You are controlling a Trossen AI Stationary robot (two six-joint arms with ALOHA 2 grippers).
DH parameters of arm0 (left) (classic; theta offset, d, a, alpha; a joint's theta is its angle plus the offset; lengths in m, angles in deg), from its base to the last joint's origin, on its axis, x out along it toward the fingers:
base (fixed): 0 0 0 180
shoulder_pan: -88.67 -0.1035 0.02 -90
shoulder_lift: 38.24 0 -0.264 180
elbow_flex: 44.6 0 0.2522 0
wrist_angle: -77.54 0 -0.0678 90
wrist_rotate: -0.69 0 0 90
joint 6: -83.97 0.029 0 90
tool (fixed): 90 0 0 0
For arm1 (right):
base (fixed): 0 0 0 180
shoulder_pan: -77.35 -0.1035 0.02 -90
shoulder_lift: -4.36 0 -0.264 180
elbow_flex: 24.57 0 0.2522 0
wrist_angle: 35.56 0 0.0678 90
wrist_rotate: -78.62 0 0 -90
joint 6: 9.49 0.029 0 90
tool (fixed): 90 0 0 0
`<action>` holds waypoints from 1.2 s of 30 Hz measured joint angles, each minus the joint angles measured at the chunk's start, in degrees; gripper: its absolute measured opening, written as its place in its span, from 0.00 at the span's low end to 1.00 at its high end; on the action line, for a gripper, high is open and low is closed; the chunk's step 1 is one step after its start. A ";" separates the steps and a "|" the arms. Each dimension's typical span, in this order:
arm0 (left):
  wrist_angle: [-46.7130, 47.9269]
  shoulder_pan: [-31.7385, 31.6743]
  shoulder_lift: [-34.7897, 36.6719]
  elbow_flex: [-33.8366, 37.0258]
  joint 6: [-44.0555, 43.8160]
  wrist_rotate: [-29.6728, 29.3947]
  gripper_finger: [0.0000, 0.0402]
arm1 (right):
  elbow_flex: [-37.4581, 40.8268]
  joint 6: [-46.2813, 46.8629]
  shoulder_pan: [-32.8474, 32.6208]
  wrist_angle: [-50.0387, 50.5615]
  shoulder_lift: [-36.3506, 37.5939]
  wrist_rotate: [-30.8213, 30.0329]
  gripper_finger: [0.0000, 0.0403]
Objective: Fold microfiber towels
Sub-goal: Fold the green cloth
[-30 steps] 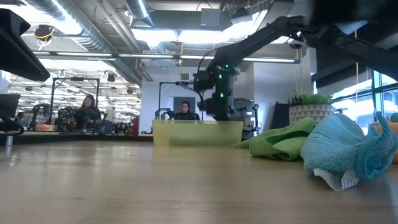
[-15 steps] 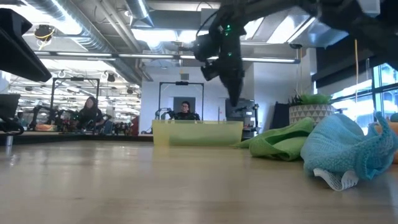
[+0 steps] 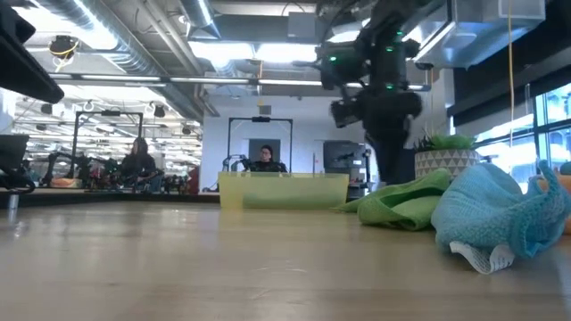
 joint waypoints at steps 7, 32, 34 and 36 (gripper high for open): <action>-0.03 -1.20 0.00 0.00 1.95 -2.55 0.19 | 7.55 4.06 -6.74 -4.69 3.44 4.04 0.26; 0.04 -7.40 0.00 0.00 6.60 -3.23 0.19 | 8.95 7.11 -18.52 -5.94 4.19 -18.25 0.05; -0.03 -7.57 0.00 0.00 6.60 -3.23 0.19 | 8.95 7.23 -18.99 -6.18 4.24 -18.44 0.09; -0.06 -7.54 0.00 0.00 6.59 -3.23 0.19 | 8.95 7.31 -19.01 -6.48 4.24 -18.46 0.14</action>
